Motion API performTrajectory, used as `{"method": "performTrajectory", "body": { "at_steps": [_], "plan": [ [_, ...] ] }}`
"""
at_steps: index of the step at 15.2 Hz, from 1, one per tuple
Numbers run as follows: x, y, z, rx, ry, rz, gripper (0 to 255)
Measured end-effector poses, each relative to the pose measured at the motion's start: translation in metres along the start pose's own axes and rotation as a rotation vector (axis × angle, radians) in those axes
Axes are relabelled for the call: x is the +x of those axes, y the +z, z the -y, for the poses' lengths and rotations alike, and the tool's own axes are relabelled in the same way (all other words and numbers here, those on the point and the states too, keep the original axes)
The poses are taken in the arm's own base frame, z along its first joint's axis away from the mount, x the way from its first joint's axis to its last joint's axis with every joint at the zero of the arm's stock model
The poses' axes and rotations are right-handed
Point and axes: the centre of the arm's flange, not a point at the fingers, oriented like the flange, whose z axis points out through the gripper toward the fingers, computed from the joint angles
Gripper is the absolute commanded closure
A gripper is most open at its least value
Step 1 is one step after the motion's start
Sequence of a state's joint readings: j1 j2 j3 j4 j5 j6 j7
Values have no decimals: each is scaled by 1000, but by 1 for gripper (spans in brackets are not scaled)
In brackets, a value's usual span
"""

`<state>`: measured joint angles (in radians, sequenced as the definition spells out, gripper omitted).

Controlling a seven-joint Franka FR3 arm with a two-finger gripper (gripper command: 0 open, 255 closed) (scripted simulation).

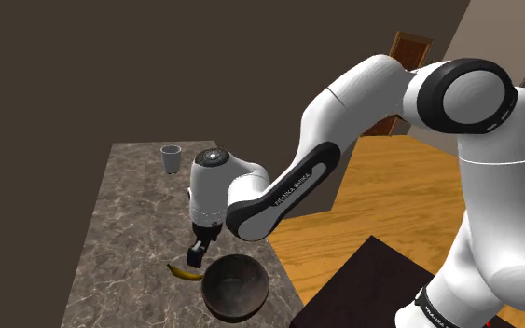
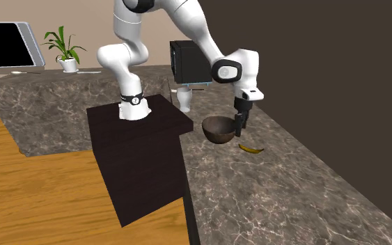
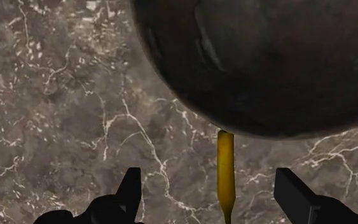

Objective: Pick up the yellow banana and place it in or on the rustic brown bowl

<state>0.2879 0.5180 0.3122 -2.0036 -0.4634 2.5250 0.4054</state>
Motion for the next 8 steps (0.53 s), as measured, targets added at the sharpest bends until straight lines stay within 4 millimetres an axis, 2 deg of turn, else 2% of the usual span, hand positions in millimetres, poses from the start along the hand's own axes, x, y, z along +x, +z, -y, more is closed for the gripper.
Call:
{"method": "performTrajectory", "body": {
  "at_steps": [5, 8],
  "plan": [
    [32, 45, 31, -7, -45, -10, 0],
    [35, 63, 33, -9, -52, -12, 0]
  ]
}}
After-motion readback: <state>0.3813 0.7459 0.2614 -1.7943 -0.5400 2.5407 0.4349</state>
